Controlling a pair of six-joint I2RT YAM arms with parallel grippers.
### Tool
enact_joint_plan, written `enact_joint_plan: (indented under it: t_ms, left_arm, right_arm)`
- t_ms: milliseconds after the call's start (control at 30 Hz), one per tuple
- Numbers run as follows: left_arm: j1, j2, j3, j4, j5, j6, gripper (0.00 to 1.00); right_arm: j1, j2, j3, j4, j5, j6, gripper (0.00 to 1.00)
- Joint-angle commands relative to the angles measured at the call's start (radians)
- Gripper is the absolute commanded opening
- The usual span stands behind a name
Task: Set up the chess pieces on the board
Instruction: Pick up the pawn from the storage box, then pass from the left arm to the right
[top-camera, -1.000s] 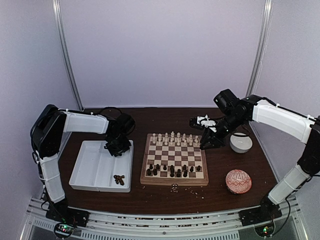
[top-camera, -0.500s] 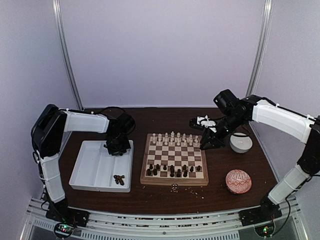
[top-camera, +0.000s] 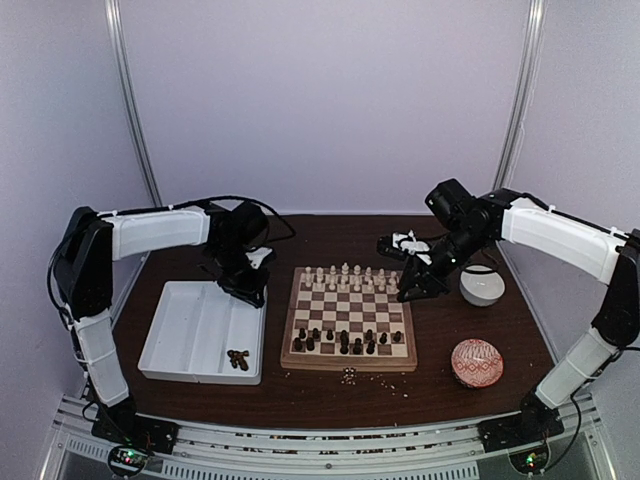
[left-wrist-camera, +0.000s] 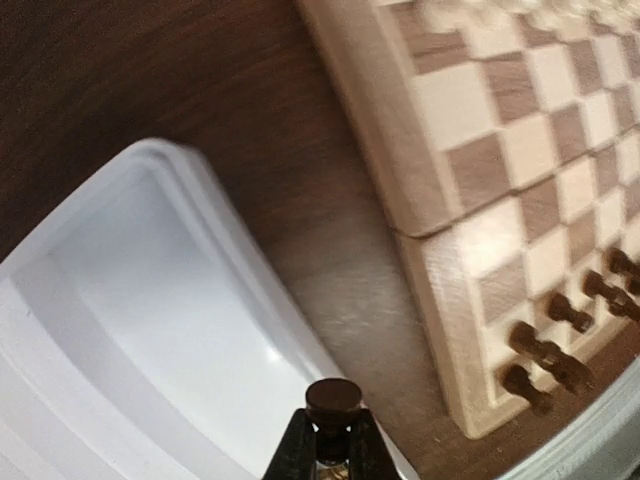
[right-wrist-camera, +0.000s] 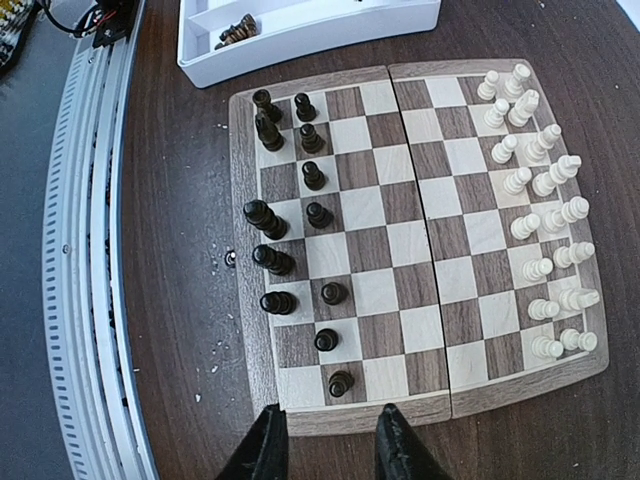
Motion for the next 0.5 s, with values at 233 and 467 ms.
enact_joint_plan:
  t_ms: [233, 467]
  left_arm:
    - [-0.026, 0.129, 0.28, -0.15, 0.552, 0.318, 0.04]
    - [-0.048, 0.223, 0.374, -0.205, 0.801, 0.413, 0.04]
  right_arm:
    - [-0.004, 0.002, 0.029, -0.031, -0.077, -0.024, 0.32]
    - [0.043, 0.035, 0.113, -0.005, -0.068, -0.155, 0.4]
